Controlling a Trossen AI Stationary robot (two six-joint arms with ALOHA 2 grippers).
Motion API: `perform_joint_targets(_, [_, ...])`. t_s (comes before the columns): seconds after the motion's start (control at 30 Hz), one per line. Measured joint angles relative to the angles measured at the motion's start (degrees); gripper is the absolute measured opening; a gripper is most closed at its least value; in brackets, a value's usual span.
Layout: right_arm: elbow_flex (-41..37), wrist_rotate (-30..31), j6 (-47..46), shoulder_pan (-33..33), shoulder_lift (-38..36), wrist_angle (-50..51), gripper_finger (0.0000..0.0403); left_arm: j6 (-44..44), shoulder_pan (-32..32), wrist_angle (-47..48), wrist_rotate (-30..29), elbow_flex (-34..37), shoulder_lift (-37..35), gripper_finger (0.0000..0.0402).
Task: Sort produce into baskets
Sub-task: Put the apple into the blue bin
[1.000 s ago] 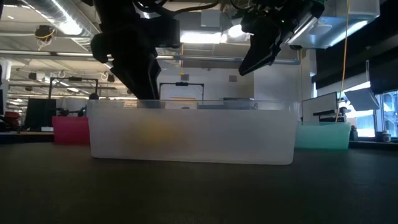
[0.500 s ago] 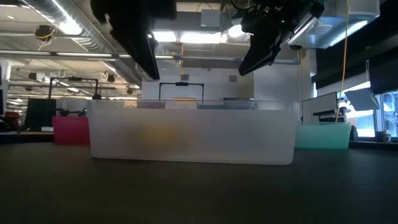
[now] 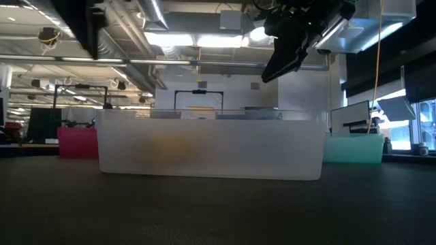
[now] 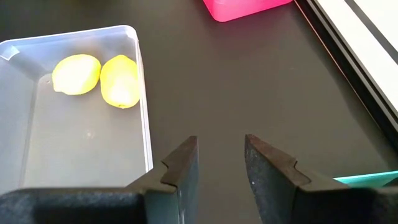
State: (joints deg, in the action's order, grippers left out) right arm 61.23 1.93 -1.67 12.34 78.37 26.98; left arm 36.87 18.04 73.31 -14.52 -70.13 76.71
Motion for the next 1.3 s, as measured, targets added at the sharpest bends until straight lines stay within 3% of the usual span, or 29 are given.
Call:
perform_joint_targets(0.27, [0.00,0.00,0.02,0.00,0.00,-0.02,0.0131,9.41,0.66,16.54,1.42,0.67,-0.92,0.0253])
perform_joint_targets(0.53, [0.00,0.00,0.02,0.00,0.00,0.02,0.0131,3.18,-2.86,16.25,10.33,7.49,-1.23,0.0253])
perform_joint_targets(1.17, [0.00,0.00,0.04,0.00,0.00,-0.17,0.0131,-4.94,-7.65,11.61,8.67,10.99,-1.25,0.0254])
perform_joint_targets(1.3, [0.00,0.00,0.45,0.01,0.00,-0.16,0.0131,-2.81,-7.59,11.81,8.15,10.99,-1.25,0.0280])
